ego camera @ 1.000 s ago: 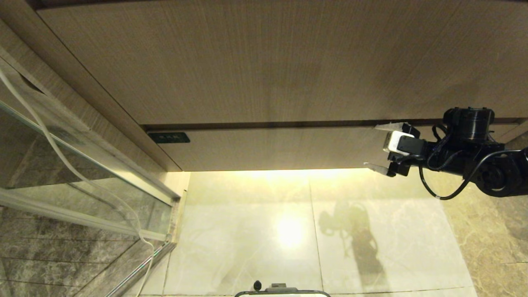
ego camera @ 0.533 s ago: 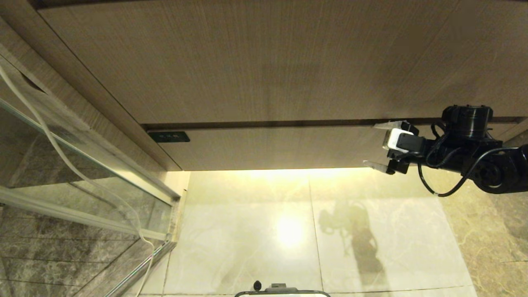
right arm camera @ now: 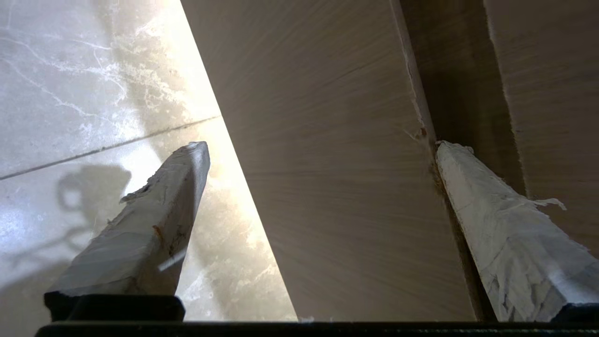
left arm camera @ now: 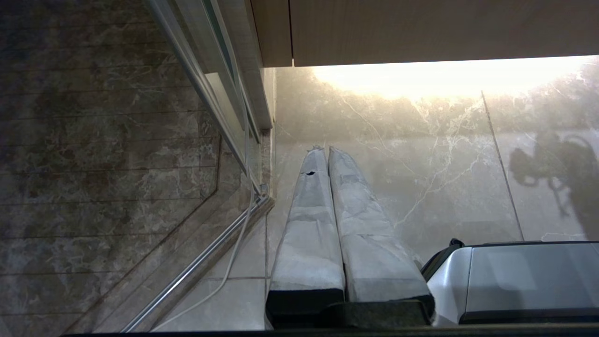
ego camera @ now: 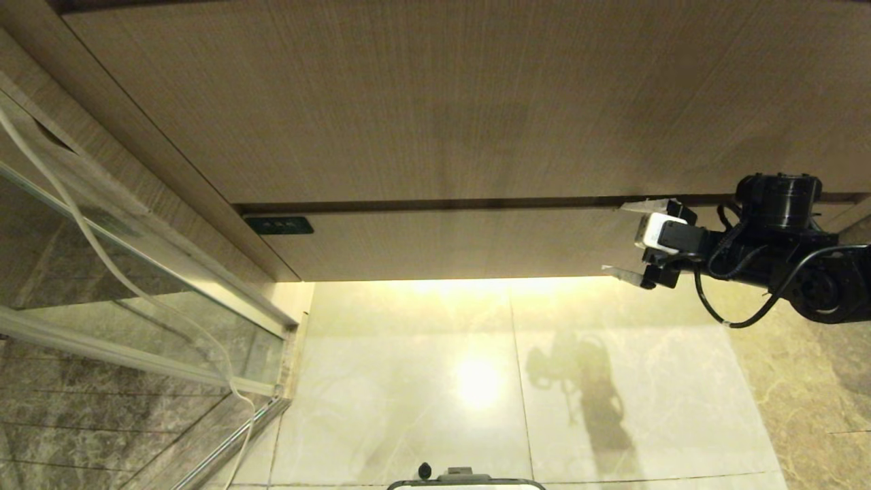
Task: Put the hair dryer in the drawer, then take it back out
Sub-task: Pull open the drawer
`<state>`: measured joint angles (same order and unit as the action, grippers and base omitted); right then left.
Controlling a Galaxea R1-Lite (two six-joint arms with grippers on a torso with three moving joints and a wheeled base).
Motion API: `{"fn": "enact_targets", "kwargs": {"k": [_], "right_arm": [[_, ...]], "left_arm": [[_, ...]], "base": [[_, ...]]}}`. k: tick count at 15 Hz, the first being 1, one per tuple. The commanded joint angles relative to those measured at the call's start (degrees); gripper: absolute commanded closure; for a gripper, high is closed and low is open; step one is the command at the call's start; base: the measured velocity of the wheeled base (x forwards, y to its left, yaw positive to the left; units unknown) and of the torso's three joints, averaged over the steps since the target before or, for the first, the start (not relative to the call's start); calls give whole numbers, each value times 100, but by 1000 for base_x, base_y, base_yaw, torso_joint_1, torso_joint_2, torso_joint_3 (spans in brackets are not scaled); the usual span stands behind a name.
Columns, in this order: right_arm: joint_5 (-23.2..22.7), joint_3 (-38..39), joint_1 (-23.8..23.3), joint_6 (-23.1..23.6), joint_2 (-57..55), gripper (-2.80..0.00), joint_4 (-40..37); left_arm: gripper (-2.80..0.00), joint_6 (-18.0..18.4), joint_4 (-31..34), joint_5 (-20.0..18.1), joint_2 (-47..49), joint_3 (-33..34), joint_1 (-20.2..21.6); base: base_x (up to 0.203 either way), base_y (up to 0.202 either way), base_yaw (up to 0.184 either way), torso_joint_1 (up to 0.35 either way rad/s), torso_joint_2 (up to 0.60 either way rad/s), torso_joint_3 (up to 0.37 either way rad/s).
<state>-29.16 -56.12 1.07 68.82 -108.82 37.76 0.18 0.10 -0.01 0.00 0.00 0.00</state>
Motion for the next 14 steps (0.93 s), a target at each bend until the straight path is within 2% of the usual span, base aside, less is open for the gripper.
{"fn": "enact_targets", "kwargs": {"k": [1,10,14], "right_arm": [[-11,14,7,35,63,-280,-6],[1,-229,7,44,-285,-280,64],[130,-628,7,35,-623,-280,64]], "left_arm": [[0,-1,-1,1,0,0,0],[0,-1,-1,1,0,0,0],[0,-1,-1,1,0,0,0]], "base": [[0,0,0,0,0,0],[0,0,0,0,0,0],[0,0,0,0,0,0]]}}
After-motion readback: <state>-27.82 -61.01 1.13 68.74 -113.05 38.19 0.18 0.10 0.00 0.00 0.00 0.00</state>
